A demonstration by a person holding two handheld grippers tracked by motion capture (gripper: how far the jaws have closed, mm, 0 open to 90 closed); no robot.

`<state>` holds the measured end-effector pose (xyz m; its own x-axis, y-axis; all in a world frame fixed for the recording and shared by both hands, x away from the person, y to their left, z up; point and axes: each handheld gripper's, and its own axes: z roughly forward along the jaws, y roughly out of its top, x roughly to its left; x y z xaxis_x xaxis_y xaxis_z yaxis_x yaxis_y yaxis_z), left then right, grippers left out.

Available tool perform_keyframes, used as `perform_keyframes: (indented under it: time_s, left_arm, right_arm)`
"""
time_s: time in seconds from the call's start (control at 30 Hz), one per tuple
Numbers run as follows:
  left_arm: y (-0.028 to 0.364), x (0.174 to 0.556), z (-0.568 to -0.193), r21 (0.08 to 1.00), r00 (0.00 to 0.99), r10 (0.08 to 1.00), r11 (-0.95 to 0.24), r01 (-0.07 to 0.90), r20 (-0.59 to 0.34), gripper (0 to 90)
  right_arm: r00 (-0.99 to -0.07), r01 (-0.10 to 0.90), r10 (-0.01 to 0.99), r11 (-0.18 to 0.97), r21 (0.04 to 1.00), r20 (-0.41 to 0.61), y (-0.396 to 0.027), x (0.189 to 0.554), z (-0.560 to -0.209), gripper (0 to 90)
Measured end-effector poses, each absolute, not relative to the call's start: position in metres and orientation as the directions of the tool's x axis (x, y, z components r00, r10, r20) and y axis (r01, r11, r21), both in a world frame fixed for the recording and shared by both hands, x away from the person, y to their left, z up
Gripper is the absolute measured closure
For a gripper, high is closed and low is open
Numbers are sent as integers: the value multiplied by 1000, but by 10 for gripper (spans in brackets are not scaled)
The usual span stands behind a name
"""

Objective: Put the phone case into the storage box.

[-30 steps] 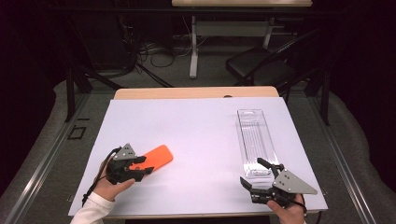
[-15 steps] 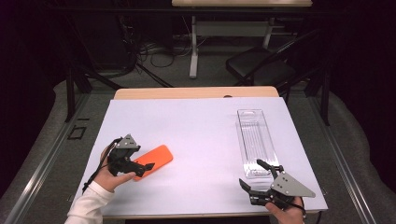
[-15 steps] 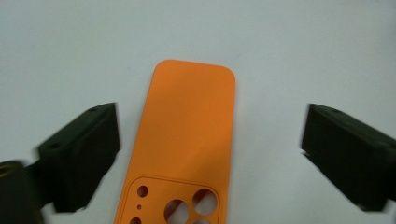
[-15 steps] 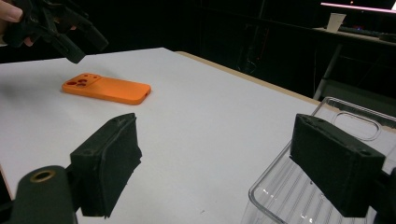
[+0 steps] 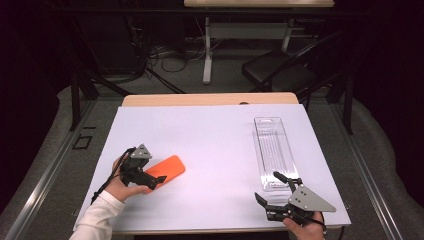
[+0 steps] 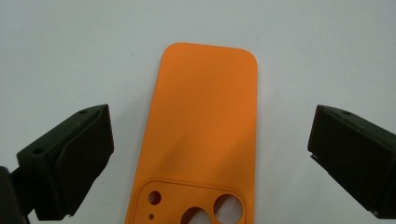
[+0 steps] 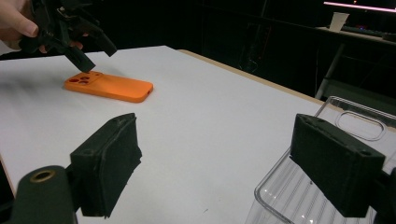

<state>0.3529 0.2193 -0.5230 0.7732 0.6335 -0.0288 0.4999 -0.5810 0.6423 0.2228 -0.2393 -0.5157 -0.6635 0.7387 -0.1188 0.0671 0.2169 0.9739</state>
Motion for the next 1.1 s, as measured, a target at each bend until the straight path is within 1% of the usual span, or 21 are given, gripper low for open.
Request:
perform_keyframes:
  time_s: [0.1, 0.2, 0.5, 0.97, 1.1]
  left_arm:
    - [218, 355, -531, 631, 785, 619, -600, 492, -23, 3]
    - [215, 357, -538, 621, 785, 619, -616, 484, 2, 3]
    - [212, 362, -547, 601, 803, 595, -639, 480, -8, 4]
    - [210, 366, -555, 563, 806, 592, -666, 490, -1, 7]
    - [210, 366, -555, 553, 806, 592, -671, 494, -2, 43]
  right_arm:
    - [-664, 69, 738, 217, 974, -117, -239, 223, -516, 148]
    - [-663, 71, 739, 217, 974, -116, -239, 223, -516, 148]
    - [-662, 71, 740, 216, 974, -116, -240, 223, -516, 148]
    - [-662, 72, 740, 217, 974, -116, -240, 223, -516, 148]
    - [-662, 71, 740, 217, 974, -116, -241, 223, -516, 148]
